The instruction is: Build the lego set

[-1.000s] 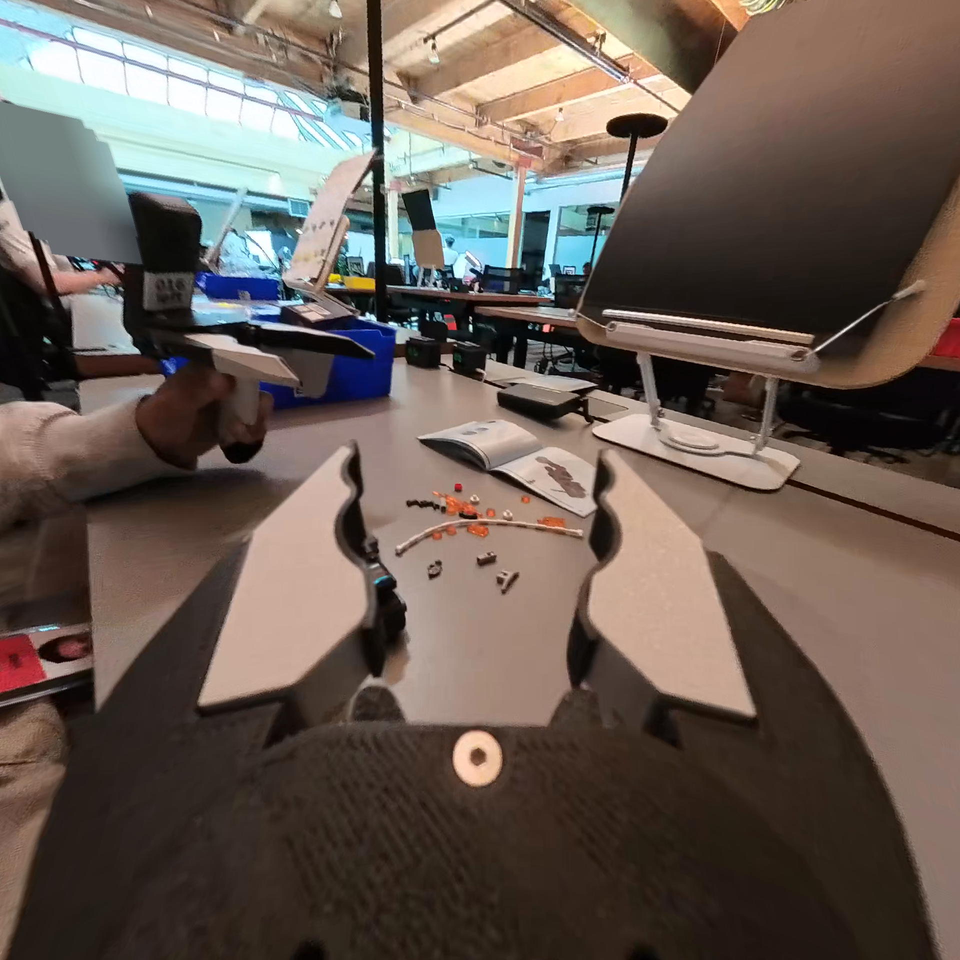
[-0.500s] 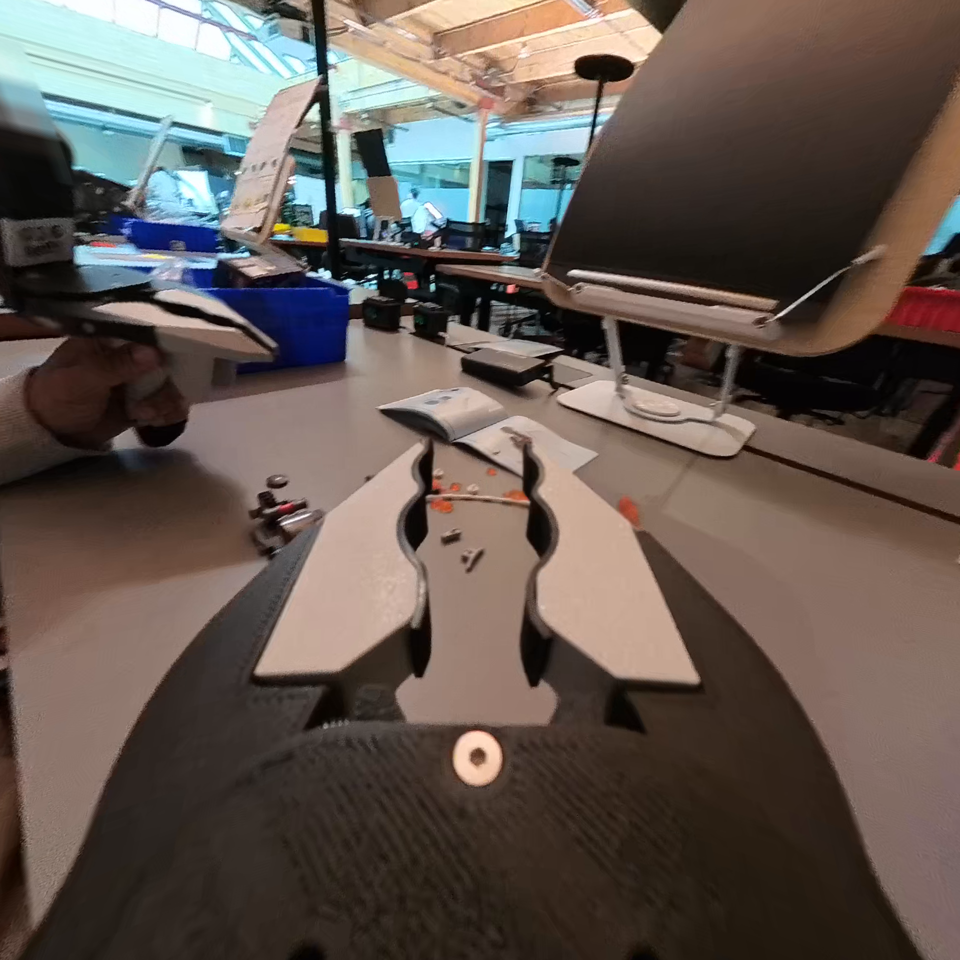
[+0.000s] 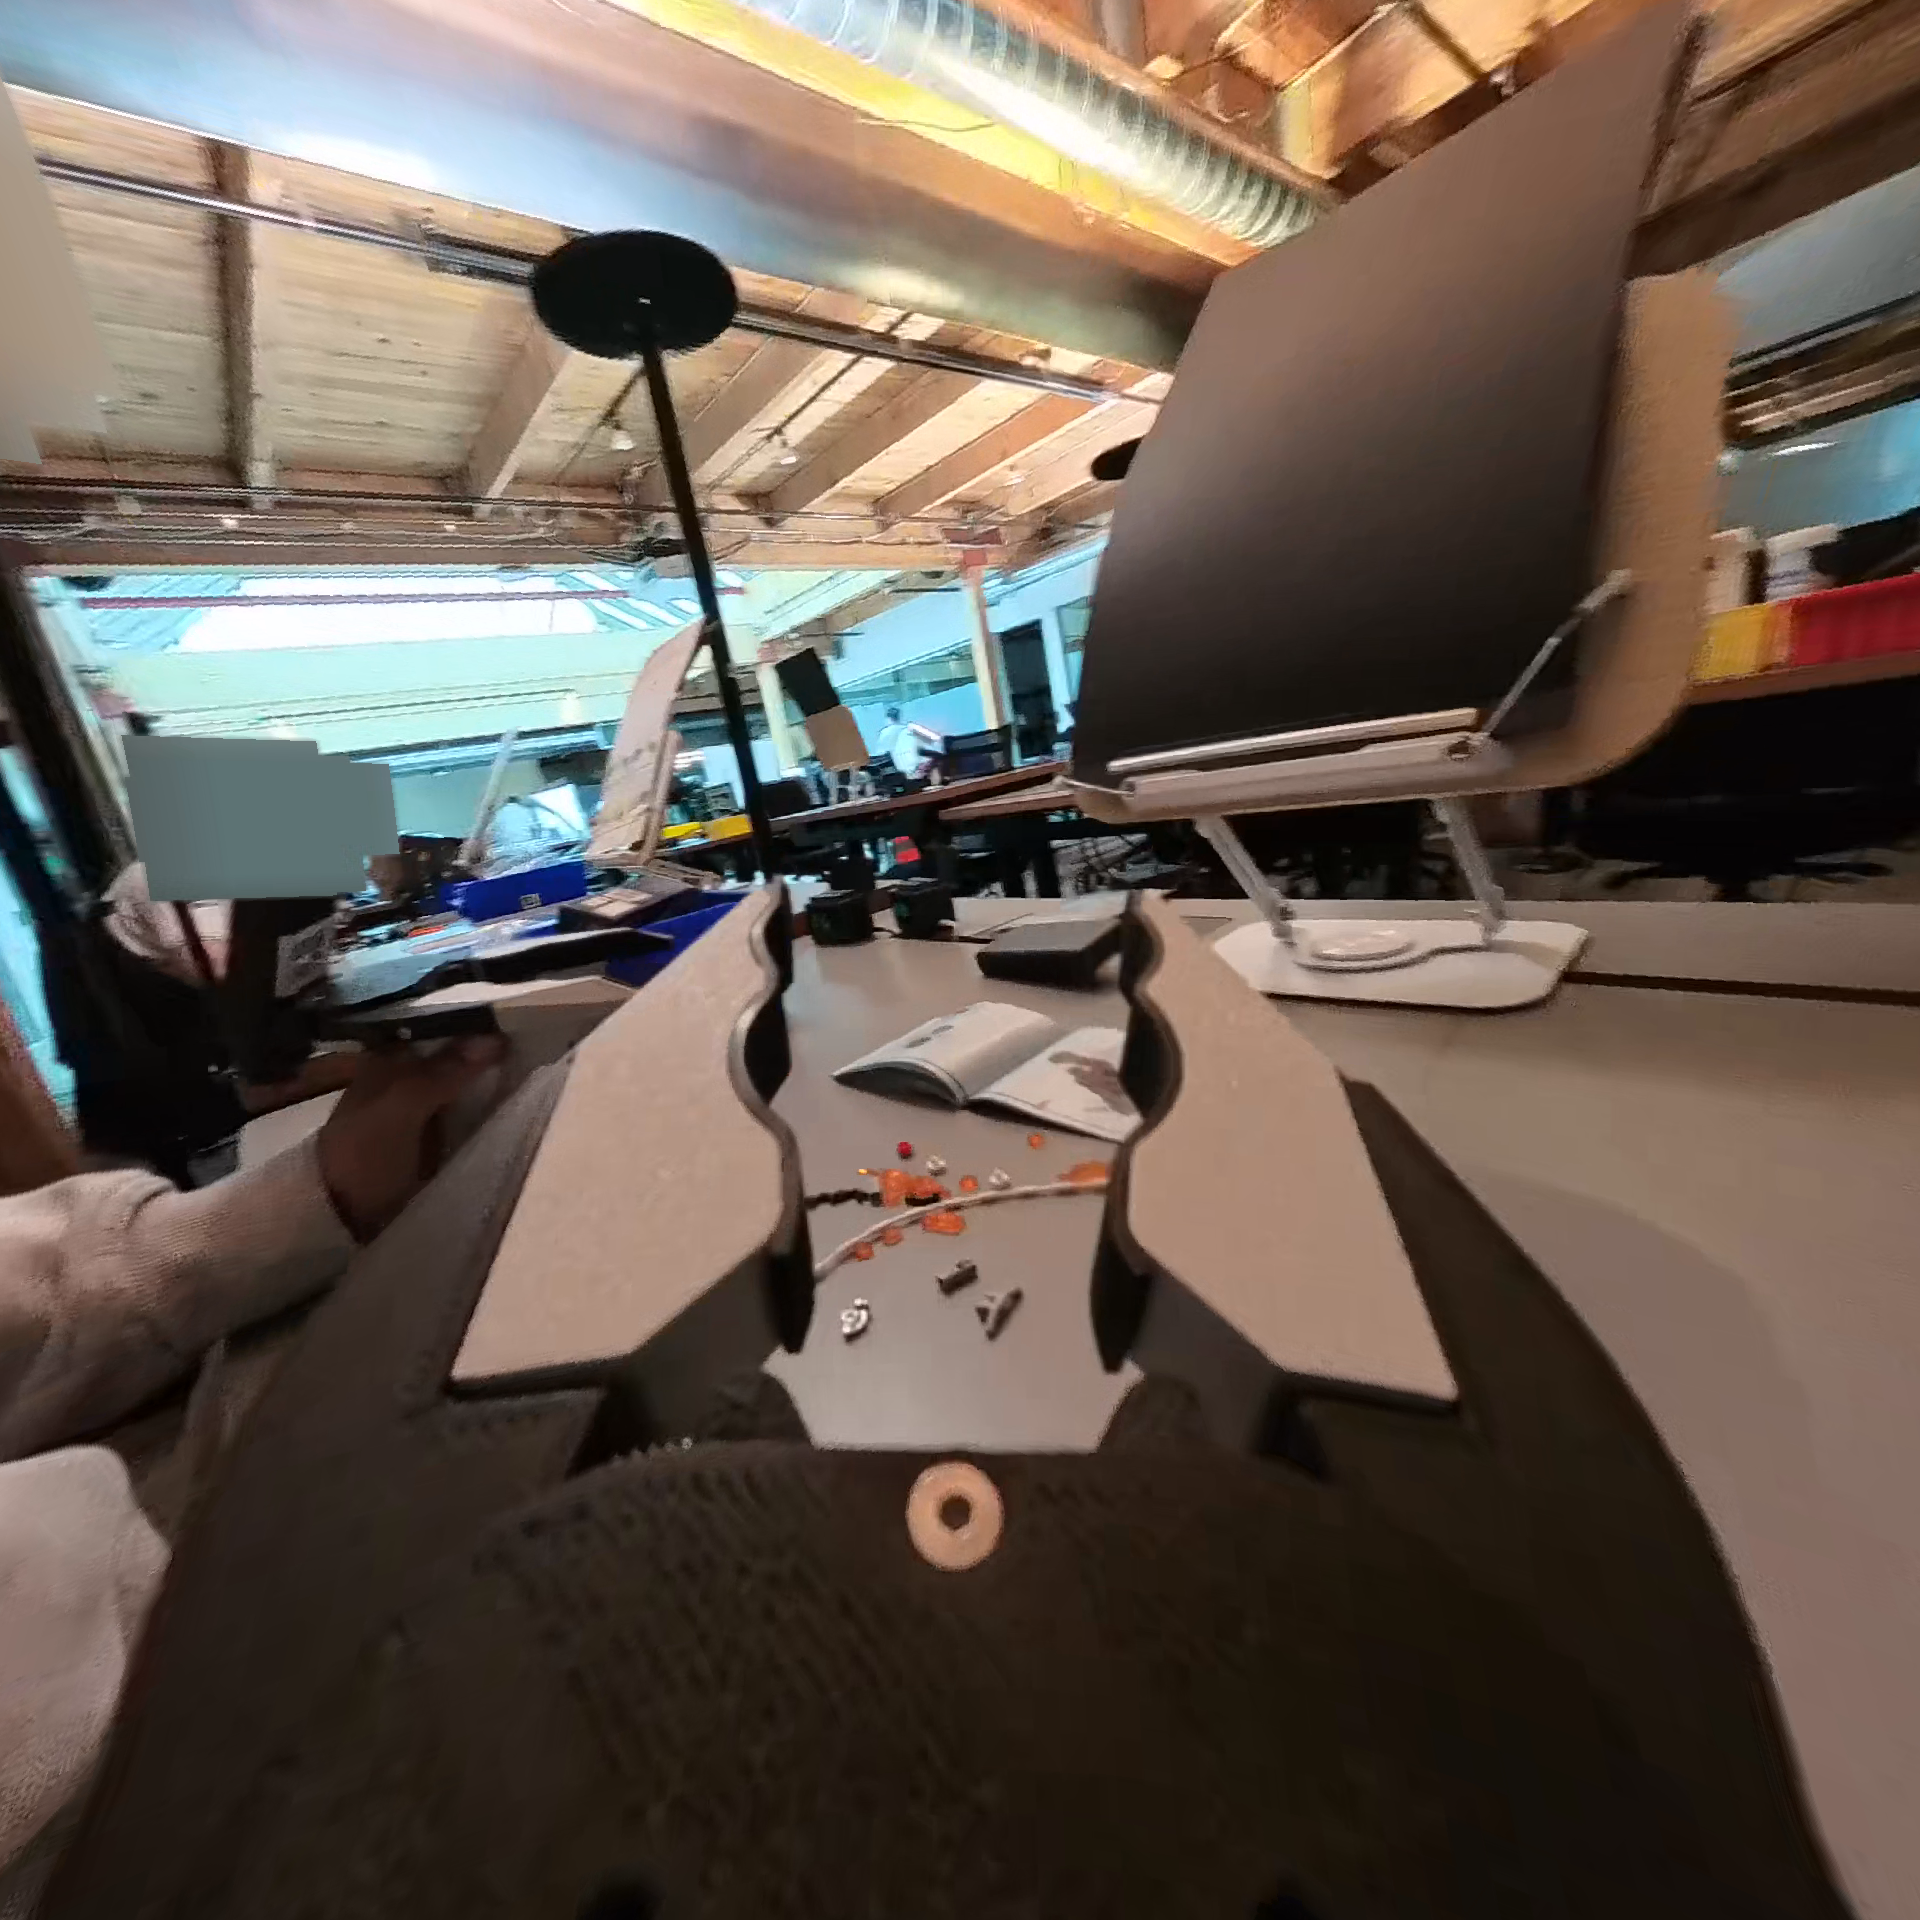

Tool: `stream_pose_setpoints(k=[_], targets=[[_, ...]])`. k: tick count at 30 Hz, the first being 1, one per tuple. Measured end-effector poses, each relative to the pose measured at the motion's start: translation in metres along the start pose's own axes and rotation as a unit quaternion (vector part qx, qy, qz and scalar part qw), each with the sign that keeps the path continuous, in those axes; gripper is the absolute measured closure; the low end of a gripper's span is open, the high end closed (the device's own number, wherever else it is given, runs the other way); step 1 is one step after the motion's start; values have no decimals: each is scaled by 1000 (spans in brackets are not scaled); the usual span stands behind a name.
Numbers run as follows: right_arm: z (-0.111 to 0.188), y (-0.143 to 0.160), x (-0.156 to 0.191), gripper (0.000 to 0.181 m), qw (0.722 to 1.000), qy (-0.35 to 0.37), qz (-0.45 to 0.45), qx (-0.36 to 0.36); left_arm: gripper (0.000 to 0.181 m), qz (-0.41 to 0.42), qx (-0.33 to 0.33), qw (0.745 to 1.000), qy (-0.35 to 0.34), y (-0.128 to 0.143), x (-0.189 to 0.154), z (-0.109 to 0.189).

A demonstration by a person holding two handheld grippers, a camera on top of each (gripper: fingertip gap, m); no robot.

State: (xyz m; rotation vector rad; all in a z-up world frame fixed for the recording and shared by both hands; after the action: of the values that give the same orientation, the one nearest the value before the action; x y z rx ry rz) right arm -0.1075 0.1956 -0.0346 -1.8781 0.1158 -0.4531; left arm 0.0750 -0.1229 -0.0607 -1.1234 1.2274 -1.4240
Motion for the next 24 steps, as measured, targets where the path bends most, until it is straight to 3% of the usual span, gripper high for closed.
stream_pose_setpoints(k=[6,13,24], targets=[[-5,7,-3,114,999,-13,-18,43,102,-45,42,998,-13,3,-11,-13],[-14,14,0,114,997,2,-28,67,102,-33,29,997,62,3,-28,-23],[-11,22,-1,114,995,40,-90,37,104,7,21,998,54,5,-19,-21]])
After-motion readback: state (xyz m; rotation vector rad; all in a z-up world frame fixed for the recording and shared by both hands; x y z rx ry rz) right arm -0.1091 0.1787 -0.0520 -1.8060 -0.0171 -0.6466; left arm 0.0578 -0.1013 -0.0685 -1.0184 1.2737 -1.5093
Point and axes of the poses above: each gripper's, where its closed fingertips meet, z back along the fingers, y out of its underside, x = y × z across the jaws, the point moved 7 cm from there along z, back along the fingers, and after that the axes turned 12 degrees about y, right-handed, at the moved point
